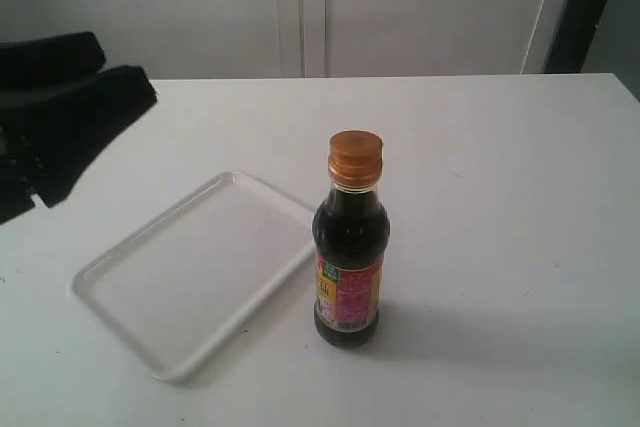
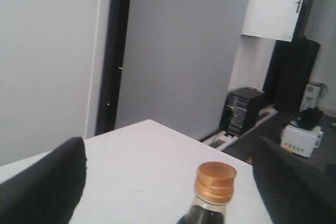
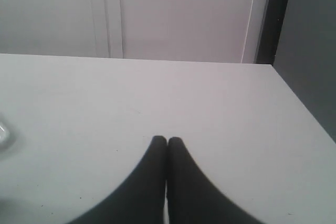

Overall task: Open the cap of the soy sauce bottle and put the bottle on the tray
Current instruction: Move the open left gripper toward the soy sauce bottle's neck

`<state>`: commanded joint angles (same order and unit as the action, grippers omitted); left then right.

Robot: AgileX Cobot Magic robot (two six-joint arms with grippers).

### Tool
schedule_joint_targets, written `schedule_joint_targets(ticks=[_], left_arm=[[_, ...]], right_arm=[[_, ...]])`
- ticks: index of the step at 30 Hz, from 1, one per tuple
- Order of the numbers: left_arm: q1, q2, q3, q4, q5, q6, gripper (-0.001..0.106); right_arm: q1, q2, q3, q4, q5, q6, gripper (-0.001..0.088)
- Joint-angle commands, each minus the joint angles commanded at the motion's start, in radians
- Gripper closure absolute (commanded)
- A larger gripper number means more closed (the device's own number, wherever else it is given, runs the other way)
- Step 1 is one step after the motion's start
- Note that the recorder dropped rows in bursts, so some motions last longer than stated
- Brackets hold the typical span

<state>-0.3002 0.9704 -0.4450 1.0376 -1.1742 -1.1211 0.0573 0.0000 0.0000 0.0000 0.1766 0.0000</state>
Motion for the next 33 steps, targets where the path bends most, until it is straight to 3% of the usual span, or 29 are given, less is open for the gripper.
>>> schedule_joint_targets(ticks=[11, 19, 21, 33], left_arm=[[-0.102, 0.129, -0.002, 0.027, -0.047, 0.002, 0.012], [-0.174, 0.229, -0.087, 0.088, -0.047, -0.002, 0.004], [-0.189, 0.252, -0.117, 0.165, -0.018, 0.046, 0.004], [-0.191, 0.423, -0.203, 0.163, -0.047, 0.137, 0.004]], right_arm=[[0.000, 0.000, 0.000, 0.000, -0.073, 0.008, 0.0868], [0.000, 0.000, 0.000, 0.000, -0.073, 0.008, 0.0868], [0.000, 0.000, 0.000, 0.000, -0.073, 0.008, 0.0868], [0.000, 0.000, 0.000, 0.000, -0.071, 0.006, 0.0868]])
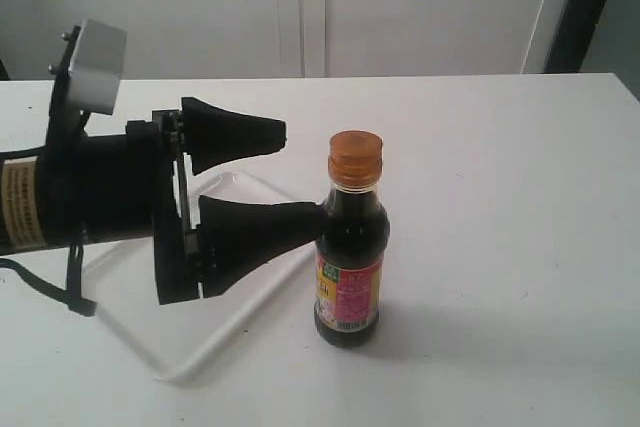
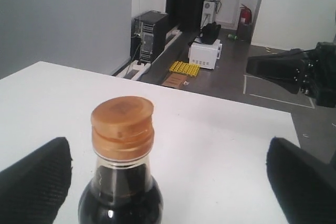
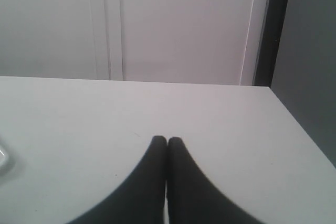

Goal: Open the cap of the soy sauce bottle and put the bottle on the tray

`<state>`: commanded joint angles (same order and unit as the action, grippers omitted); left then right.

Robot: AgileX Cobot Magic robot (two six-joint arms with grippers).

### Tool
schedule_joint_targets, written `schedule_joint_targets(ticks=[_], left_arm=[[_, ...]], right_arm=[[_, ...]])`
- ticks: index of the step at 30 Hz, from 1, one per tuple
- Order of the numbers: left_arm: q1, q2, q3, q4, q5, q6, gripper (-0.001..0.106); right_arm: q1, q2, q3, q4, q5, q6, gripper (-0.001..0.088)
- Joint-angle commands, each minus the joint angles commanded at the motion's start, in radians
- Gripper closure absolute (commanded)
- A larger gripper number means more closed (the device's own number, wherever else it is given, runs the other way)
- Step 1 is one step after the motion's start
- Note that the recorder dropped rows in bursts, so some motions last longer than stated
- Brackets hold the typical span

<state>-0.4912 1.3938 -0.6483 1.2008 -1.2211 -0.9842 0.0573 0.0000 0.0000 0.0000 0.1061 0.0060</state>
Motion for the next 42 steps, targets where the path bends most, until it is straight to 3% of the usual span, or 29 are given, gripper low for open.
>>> schedule_joint_targets(ticks=[4, 14, 42], left_arm=[[0.000, 0.041, -0.011, 0.003, 0.000, 0.019, 0.004], [-0.095, 0.117, -0.011, -0.063, 0.000, 0.164, 0.004], [-0.095, 0.355, -0.134, -0.130, 0.000, 0.230, 0.004]], right_arm=[[0.000, 0.000, 0.000, 0.000, 0.000, 0.000, 0.0868], [0.000, 0.000, 0.000, 0.000, 0.000, 0.000, 0.0868], [0.000, 0.000, 0.000, 0.000, -0.003, -0.006, 0.0868]])
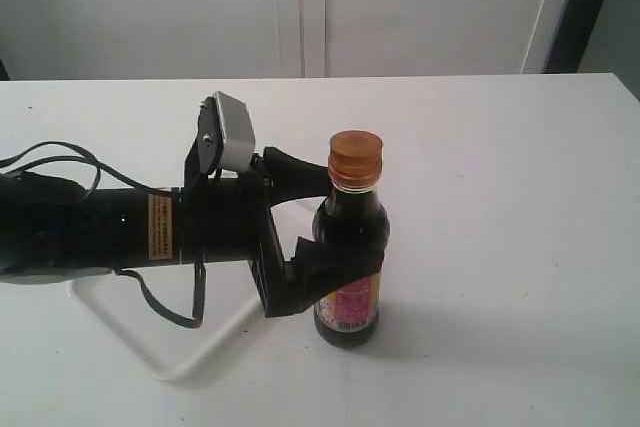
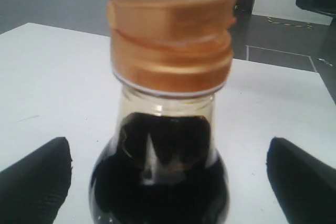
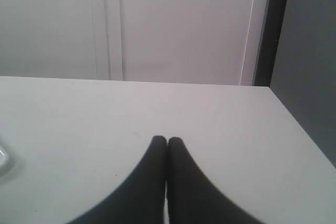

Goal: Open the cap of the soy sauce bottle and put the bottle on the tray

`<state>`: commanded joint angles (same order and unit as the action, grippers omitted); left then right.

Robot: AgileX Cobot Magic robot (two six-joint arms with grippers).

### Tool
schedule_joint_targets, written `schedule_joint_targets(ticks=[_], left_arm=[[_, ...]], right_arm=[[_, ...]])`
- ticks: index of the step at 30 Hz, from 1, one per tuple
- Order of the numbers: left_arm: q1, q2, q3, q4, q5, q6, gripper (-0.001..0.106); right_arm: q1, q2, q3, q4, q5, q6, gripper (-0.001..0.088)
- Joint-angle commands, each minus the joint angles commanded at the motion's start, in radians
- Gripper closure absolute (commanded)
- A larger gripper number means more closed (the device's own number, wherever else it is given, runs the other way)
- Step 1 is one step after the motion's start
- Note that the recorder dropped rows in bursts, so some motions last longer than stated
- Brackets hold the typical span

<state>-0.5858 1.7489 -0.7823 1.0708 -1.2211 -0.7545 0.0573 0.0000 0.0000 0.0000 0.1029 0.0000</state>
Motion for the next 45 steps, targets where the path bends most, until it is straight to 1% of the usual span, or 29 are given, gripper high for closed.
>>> schedule_joint_targets(ticks=[2, 12, 16, 18, 21, 23, 25, 27, 28, 29, 30, 31, 32, 33, 36, 38, 41, 43, 45], left_arm=[[-0.006, 0.014, 0.000, -0.021, 0.000, 0.005, 0.004], [-0.006, 0.085, 0.000, -0.054, 0.000, 0.038, 0.004], [-0.009, 0.101, 0.000, -0.089, 0.000, 0.064, 0.004], [-0.009, 0.123, -0.022, -0.084, 0.000, 0.052, 0.004], [-0.035, 0.150, -0.067, -0.096, 0.000, 0.048, 0.004], [-0.044, 0.150, -0.068, -0.119, 0.000, 0.048, 0.005], [-0.044, 0.150, -0.068, -0.121, 0.000, 0.052, 0.009], [-0.044, 0.150, -0.068, -0.118, 0.000, 0.052, 0.021], [-0.044, 0.150, -0.068, -0.113, 0.000, 0.052, 0.033], [-0.044, 0.150, -0.068, -0.110, 0.000, 0.052, 0.045], [-0.044, 0.150, -0.068, -0.091, 0.000, 0.052, 0.066], [-0.044, 0.150, -0.068, -0.070, 0.000, 0.054, 0.080], [-0.044, 0.150, -0.068, -0.035, 0.000, 0.064, 0.098], [-0.044, 0.150, -0.068, -0.017, 0.000, 0.081, 0.105], [-0.044, 0.150, -0.068, 0.008, 0.000, 0.104, 0.105], [-0.044, 0.150, -0.068, 0.008, 0.000, 0.106, 0.105], [-0.044, 0.150, -0.068, 0.008, 0.000, 0.106, 0.105], [-0.044, 0.150, -0.068, 0.008, 0.000, 0.106, 0.105], [-0.044, 0.150, -0.068, 0.010, 0.000, 0.108, 0.105]], right_arm=[[0.000, 0.000, 0.000, 0.000, 0.000, 0.000, 0.0868], [0.000, 0.000, 0.000, 0.000, 0.000, 0.000, 0.0868], [0.000, 0.000, 0.000, 0.000, 0.000, 0.000, 0.0868], [0.000, 0.000, 0.000, 0.000, 0.000, 0.000, 0.0868], [0.000, 0.000, 0.000, 0.000, 0.000, 0.000, 0.0868], [0.000, 0.000, 0.000, 0.000, 0.000, 0.000, 0.0868], [0.000, 0.000, 0.000, 0.000, 0.000, 0.000, 0.0868], [0.000, 0.000, 0.000, 0.000, -0.005, 0.000, 0.0868], [0.000, 0.000, 0.000, 0.000, -0.014, 0.000, 0.0868], [0.000, 0.000, 0.000, 0.000, -0.020, 0.006, 0.0868], [0.000, 0.000, 0.000, 0.000, -0.030, 0.027, 0.0868], [0.000, 0.000, 0.000, 0.007, -0.042, 0.069, 0.0868], [0.000, 0.000, 0.000, 0.009, -0.067, 0.148, 0.0868], [0.000, 0.000, 0.000, 0.010, -0.085, 0.217, 0.0868], [0.000, 0.000, 0.000, 0.010, -0.153, 0.403, 0.0868], [0.000, 0.000, 0.000, 0.010, -0.180, 0.474, 0.0868], [0.004, 0.000, -0.006, 0.010, -0.130, 0.502, 0.0868], [0.014, 0.000, -0.029, 0.000, -0.076, 0.502, 0.0868], [0.030, 0.024, -0.050, 0.000, -0.057, 0.485, 0.0868]])
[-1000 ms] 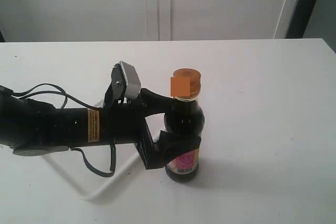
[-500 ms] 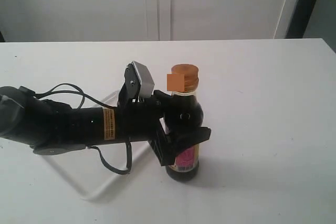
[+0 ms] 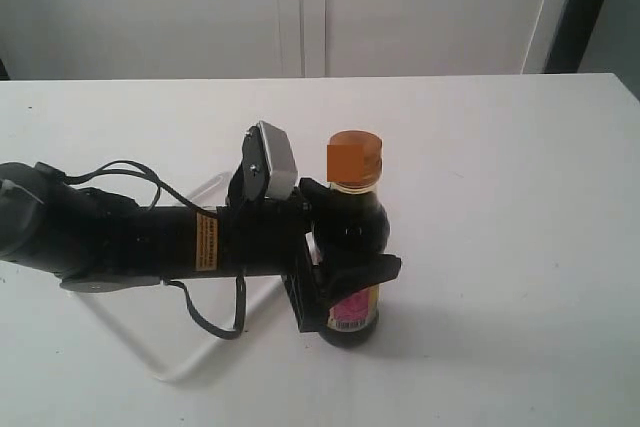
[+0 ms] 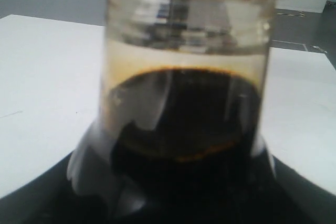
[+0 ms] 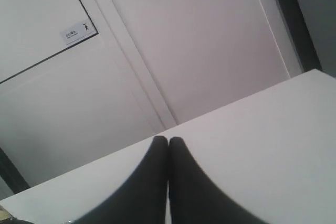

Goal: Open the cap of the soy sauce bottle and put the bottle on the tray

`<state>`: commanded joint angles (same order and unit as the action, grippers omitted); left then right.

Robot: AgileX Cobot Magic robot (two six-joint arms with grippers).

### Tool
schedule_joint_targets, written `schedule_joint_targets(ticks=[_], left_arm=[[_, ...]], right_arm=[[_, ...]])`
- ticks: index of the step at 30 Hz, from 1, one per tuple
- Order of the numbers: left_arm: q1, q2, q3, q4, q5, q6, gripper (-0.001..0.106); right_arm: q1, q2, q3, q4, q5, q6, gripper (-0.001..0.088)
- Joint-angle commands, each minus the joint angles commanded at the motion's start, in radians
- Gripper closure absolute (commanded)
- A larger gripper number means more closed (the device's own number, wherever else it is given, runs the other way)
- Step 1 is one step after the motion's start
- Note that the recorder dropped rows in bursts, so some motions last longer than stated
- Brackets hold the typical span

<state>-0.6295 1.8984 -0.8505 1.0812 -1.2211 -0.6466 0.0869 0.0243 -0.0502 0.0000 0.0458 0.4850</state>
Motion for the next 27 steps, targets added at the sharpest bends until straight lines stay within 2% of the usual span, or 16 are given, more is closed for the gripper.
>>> schedule_joint_targets(ticks=[6, 11, 16, 21, 27], left_arm=[[0.000, 0.000, 0.000, 0.000, 0.000, 0.023, 0.105], [0.000, 0.000, 0.000, 0.000, 0.000, 0.023, 0.105], [0.000, 0.000, 0.000, 0.000, 0.000, 0.051, 0.105], [0.000, 0.000, 0.000, 0.028, 0.000, 0.073, 0.105], [0.000, 0.000, 0.000, 0.031, 0.000, 0.075, 0.105]], right_arm=[[0.053, 0.147, -0.097, 0.000, 0.080, -0.047, 0.0868], [0.104, 0.301, -0.206, 0.008, 0.194, -0.149, 0.0868], [0.151, 0.451, -0.294, 0.038, 0.238, -0.229, 0.0868], [0.184, 0.567, -0.341, 0.230, 0.298, -0.449, 0.0868], [0.184, 0.699, -0.401, 0.623, 0.465, -0.855, 0.0868]])
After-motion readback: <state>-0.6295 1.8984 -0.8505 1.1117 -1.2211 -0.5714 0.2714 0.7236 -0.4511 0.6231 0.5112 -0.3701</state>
